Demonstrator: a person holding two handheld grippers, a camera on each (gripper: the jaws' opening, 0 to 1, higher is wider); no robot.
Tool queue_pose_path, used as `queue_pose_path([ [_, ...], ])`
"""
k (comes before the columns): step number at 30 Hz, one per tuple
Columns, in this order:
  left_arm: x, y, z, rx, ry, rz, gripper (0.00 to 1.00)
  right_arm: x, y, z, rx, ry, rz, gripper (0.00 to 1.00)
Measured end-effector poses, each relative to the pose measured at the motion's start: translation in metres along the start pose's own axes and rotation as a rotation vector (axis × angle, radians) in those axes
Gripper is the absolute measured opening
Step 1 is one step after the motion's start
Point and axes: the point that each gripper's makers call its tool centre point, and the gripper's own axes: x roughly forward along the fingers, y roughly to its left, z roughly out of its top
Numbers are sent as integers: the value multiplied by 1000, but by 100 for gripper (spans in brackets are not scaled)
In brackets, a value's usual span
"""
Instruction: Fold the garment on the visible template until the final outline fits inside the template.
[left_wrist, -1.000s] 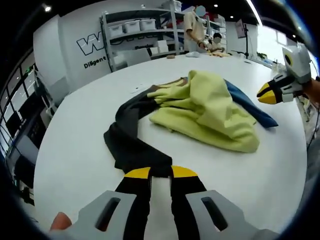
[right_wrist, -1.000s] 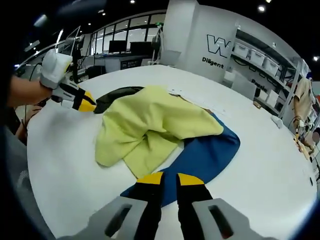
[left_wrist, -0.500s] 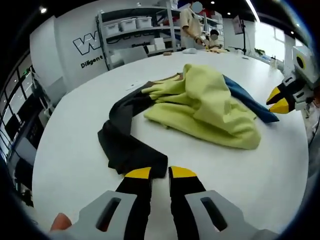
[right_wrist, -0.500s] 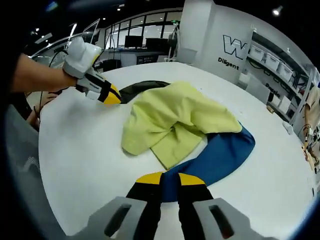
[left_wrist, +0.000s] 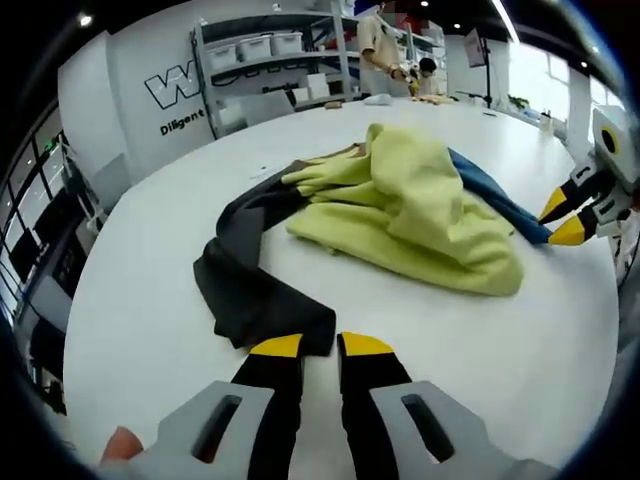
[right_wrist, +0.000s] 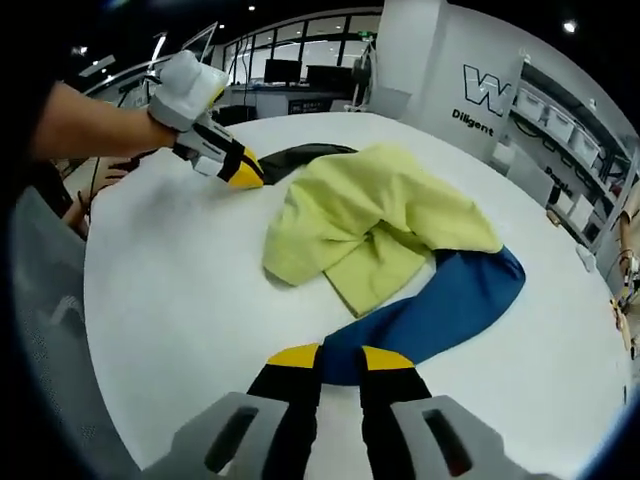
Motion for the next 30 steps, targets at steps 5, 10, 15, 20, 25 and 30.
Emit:
queue_pose_path([
  [5,0,-1,0,7,-3,-3,8,3,-2,-8,-3,23,-4,7],
  [10,0,-1,1,1,-2,-6,5,5,-2,-14,9,37,5,5],
  [15,-1,-1,0,3,4,-3,0,6,-2,-13,34,40,12,2],
  [20,-1,1,-1,0,5,-4,0,6,-2,-14,45,42,10,0],
  [25,-6,7,-1,-4,-2,9,0,4,-9,-15,43,49,-6,0],
  [30,-13,24,-5,-8,2,36,0,0,-21,-19,48,54,-30,0],
])
